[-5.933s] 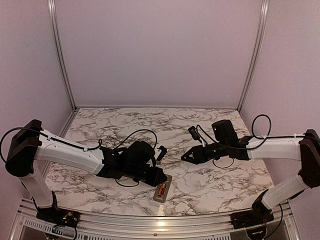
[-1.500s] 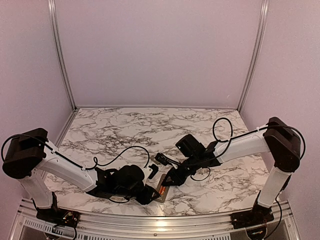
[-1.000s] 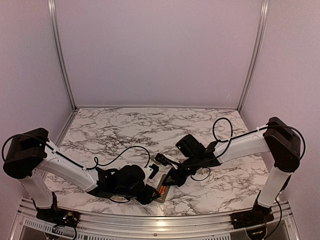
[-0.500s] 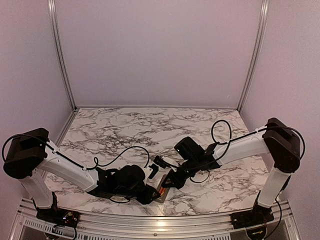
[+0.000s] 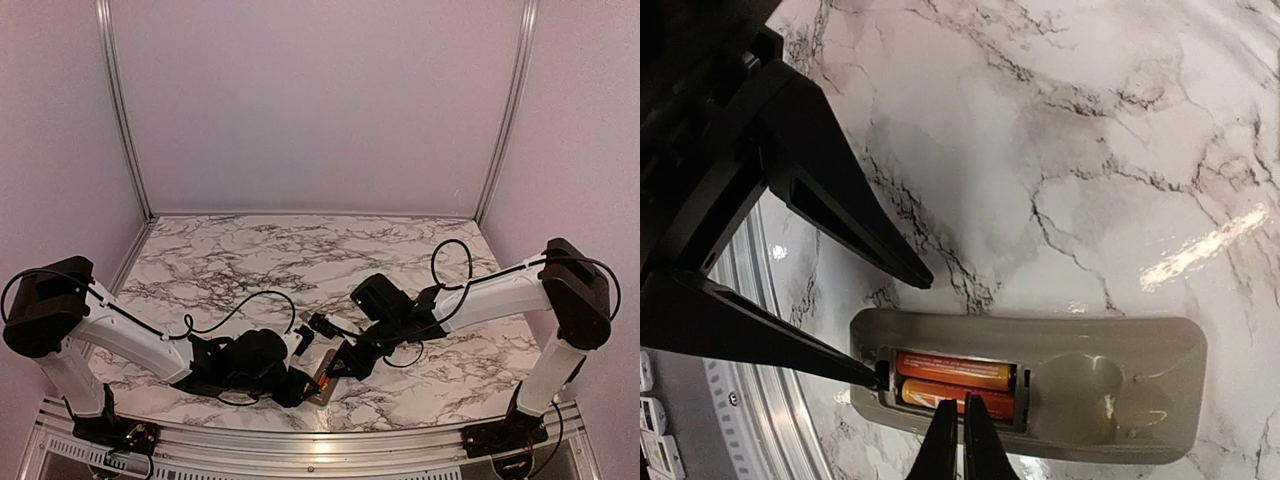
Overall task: Load the batteries into the remote control
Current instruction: Load the battery into the battery compartment, then move the remote control without the battery cover to the center of the board.
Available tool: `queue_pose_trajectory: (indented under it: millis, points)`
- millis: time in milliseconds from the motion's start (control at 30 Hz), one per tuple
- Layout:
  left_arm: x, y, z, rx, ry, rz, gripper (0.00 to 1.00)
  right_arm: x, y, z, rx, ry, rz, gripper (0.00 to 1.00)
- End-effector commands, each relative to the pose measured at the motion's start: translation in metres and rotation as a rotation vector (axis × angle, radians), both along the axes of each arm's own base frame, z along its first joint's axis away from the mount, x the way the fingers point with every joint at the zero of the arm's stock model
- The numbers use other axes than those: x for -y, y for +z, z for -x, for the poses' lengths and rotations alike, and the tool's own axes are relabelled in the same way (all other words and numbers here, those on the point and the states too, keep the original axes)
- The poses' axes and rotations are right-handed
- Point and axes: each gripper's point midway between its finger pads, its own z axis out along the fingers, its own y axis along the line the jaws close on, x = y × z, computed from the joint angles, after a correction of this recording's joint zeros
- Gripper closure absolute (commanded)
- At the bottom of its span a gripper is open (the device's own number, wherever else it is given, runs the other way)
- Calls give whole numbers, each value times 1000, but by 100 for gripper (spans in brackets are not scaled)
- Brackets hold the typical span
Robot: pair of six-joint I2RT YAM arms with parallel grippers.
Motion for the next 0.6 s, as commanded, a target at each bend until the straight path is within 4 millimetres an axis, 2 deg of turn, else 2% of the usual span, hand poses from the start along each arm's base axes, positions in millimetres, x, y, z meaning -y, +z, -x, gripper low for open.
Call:
queue_pose_trajectory:
  millis: [0,67,167,300,433,567]
  points:
    - [1,25,-5,53,11,38,59,-13,41,-3,33,-2,-75,95]
    - [2,33,-8,65,10,43,58,-17,55,-7,46,-11,-106,94]
    - [-1,45,-15,83,34,47,47,-15,68,-19,48,-47,-144,90]
    - [-7,52,-22,93,35,21,38,6,64,-52,30,-149,-149,83]
    - [-5,40,-10,112,-43,-68,26,19,55,-72,10,-211,-137,77]
    - [7,24,1,118,-95,-142,20,29,50,-86,-17,-264,-141,75]
